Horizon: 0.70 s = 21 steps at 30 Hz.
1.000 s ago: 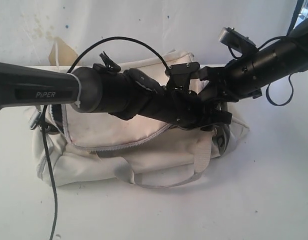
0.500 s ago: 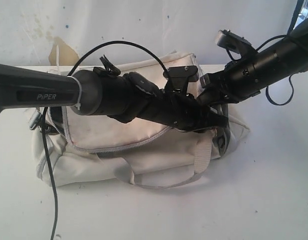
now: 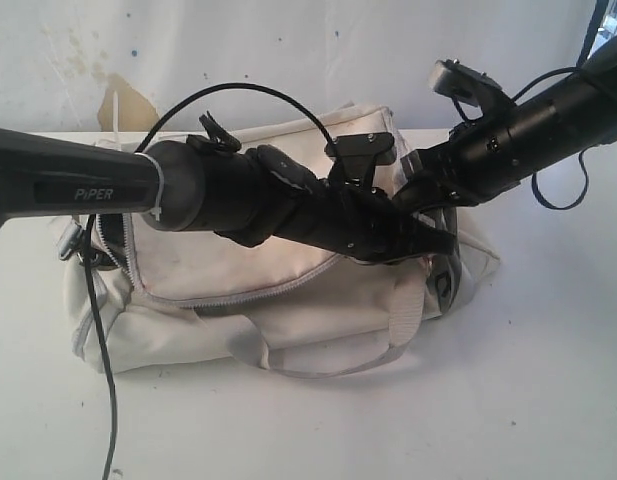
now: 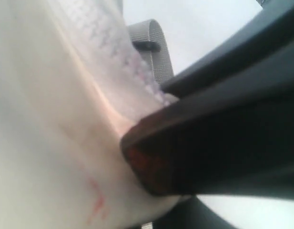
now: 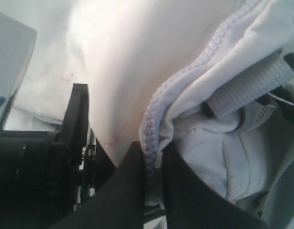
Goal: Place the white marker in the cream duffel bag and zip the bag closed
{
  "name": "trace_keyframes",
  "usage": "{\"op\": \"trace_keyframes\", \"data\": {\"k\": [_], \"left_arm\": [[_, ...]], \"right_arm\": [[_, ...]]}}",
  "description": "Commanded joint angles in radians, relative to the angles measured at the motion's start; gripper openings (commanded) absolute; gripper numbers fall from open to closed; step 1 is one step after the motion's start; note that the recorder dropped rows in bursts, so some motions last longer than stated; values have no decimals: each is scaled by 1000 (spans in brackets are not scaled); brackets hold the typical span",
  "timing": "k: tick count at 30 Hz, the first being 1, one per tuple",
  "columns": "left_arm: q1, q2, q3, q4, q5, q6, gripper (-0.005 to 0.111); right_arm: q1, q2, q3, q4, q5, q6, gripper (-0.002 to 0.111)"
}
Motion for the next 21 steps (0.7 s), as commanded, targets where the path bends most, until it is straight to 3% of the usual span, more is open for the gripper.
{"op": "trace_keyframes", "data": {"k": [1,8,14,21], "left_arm": [[5,-8,-2,0,30,6,0],[5,-48,-2,157,246,4,0],[5,-102,-2,263,274,4,0],[5,-132,-2,286,388,4,0]], "right_arm": [[2,-4,4,-11,74,-17,0],[0,-4,4,-15,19,4,0],[0,-4,4,-22,-15,32,0],[0,-4,4,-96,-71,117,0]]}}
